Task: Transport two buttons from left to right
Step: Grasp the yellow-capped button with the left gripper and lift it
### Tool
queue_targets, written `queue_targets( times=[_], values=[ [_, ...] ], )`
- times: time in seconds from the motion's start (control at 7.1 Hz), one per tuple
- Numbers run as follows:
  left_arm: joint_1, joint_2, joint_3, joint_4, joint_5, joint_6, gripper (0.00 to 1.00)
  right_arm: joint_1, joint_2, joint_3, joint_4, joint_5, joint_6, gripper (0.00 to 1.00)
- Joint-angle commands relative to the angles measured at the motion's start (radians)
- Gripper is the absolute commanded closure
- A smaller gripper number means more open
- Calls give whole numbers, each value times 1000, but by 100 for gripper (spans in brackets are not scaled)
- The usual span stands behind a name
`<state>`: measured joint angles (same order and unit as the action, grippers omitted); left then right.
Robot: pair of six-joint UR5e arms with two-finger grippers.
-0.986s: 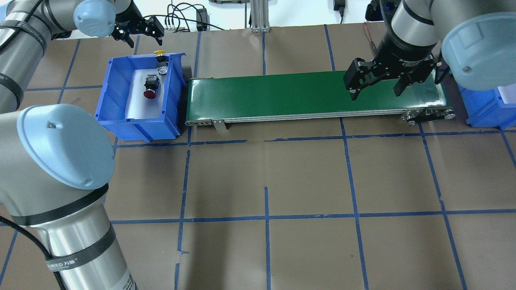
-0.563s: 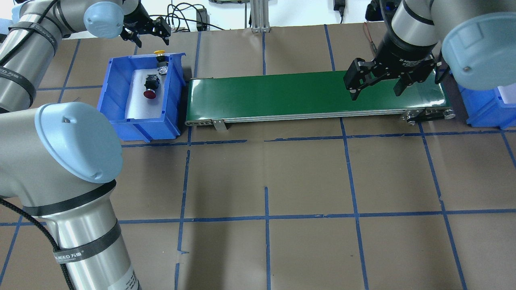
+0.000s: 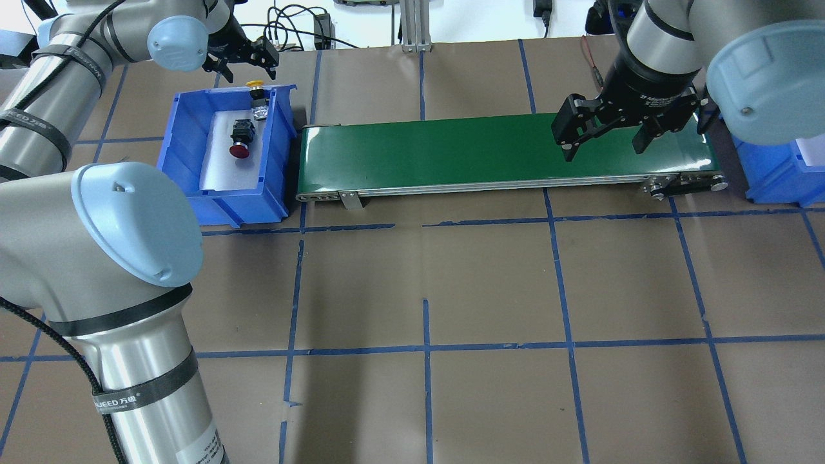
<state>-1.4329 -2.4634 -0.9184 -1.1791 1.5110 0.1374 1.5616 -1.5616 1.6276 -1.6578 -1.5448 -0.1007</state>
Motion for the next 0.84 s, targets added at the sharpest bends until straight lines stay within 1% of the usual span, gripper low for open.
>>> queue_targets(
  times=[0.0, 0.14, 0.28, 0.42, 0.56, 0.7],
  values=[
    [0, -2, -7, 1, 2, 1, 23, 0, 0, 0, 0, -2, 1, 0],
    [-4, -2, -16, 1, 5, 1, 46, 0, 0, 0, -2, -2, 4, 0],
    [-6, -2, -20, 2, 8, -2, 63, 0, 0, 0, -2, -2, 1, 0],
    [-6, 0, -19, 1, 12, -2, 73, 0, 0, 0, -2, -2, 4, 0],
    [-6, 3, -4, -1, 14, -4, 76, 0, 0, 0, -2, -2, 4, 0],
    [-4, 17, 1, -5, 12, -2, 76, 0, 0, 0, -2, -2, 1, 0]
  ],
)
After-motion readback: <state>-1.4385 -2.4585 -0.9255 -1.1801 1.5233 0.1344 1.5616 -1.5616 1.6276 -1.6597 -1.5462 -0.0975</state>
